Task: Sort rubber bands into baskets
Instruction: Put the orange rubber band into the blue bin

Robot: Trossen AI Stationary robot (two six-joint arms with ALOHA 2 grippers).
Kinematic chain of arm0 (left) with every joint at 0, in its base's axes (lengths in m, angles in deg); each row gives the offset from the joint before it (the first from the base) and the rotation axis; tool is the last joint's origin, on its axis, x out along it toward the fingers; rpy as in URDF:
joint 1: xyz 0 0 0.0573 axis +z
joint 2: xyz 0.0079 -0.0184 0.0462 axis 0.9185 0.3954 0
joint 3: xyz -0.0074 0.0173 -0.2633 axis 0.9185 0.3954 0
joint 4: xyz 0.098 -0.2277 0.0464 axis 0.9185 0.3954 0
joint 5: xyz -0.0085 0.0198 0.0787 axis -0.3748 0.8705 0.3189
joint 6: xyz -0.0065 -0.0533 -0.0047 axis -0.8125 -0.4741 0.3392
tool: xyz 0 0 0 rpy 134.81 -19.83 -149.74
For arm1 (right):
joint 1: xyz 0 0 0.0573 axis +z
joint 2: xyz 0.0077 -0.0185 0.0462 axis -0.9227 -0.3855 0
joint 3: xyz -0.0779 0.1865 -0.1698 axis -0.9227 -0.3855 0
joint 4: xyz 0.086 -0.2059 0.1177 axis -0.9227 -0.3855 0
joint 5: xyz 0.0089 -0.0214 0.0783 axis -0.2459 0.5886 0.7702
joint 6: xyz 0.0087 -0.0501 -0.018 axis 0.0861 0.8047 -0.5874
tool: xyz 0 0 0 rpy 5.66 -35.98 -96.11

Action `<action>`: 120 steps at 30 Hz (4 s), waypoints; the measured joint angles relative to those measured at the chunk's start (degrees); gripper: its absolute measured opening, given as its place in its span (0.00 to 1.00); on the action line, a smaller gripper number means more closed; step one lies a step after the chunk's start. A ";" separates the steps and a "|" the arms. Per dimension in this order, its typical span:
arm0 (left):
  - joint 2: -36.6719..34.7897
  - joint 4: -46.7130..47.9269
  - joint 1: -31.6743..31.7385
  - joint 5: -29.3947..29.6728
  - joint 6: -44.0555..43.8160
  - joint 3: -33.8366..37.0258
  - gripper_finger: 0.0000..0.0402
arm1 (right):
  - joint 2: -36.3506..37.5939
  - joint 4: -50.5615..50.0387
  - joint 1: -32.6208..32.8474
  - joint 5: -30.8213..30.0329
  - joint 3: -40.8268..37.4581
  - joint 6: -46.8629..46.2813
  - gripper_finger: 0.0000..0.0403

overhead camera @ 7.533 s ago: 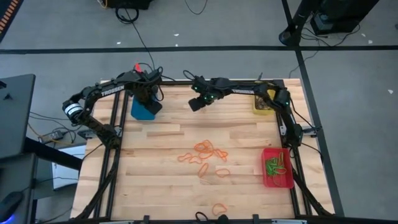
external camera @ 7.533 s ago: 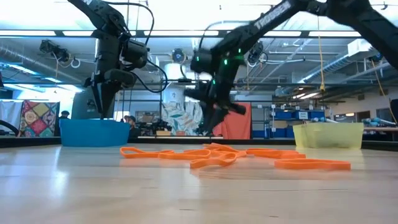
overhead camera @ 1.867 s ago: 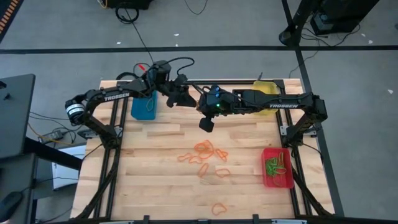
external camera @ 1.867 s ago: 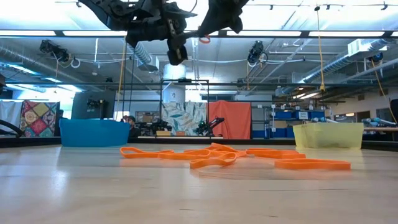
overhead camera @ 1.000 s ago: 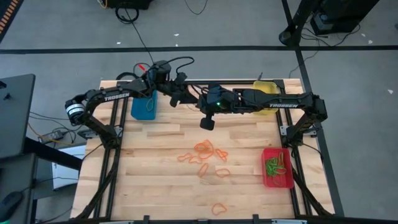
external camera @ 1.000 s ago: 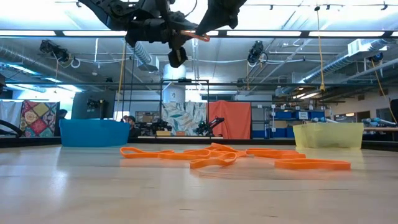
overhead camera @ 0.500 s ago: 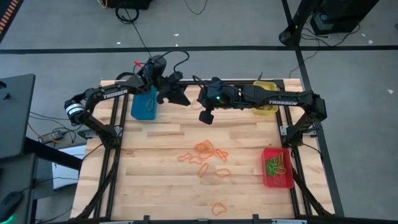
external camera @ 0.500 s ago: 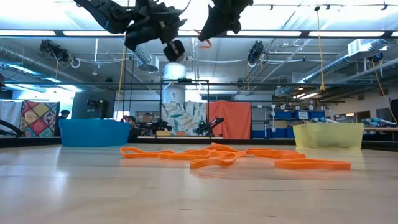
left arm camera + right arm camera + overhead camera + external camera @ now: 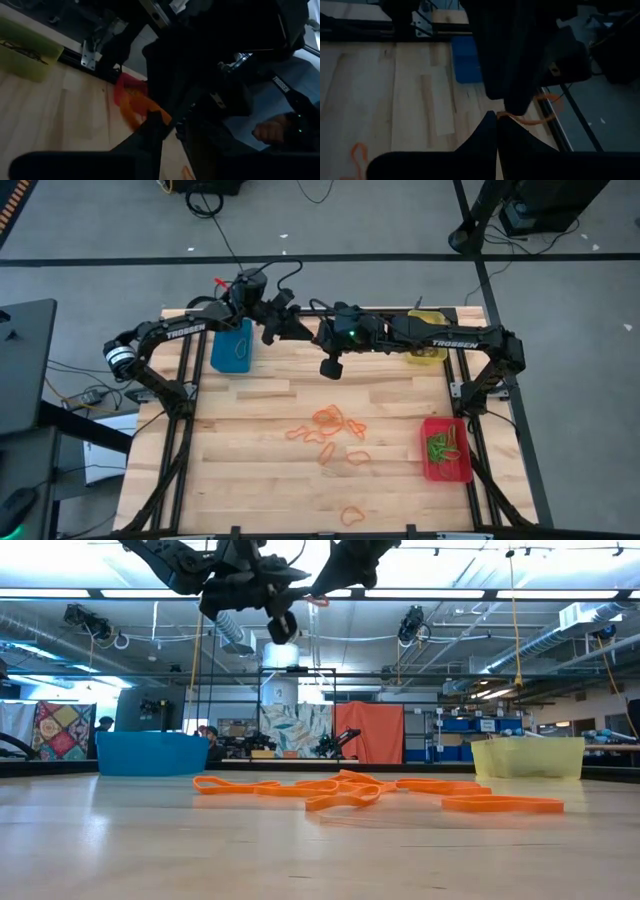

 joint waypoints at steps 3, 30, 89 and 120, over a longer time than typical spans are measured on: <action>0.00 0.03 0.05 0.14 -0.25 0.00 0.22 | 0.00 -0.02 -0.41 0.03 0.00 0.02 0.02; 0.00 -4.62 3.56 -1.03 -3.20 0.00 0.42 | 0.00 0.00 -1.44 -0.16 0.00 4.43 0.02; 0.00 7.06 9.32 17.09 -3.05 0.00 0.01 | -1.66 3.09 -10.27 -4.78 0.00 -13.97 0.19; -18.99 54.50 23.49 43.48 17.67 15.12 0.01 | -5.81 -8.29 -5.91 -5.06 -0.08 -26.68 0.49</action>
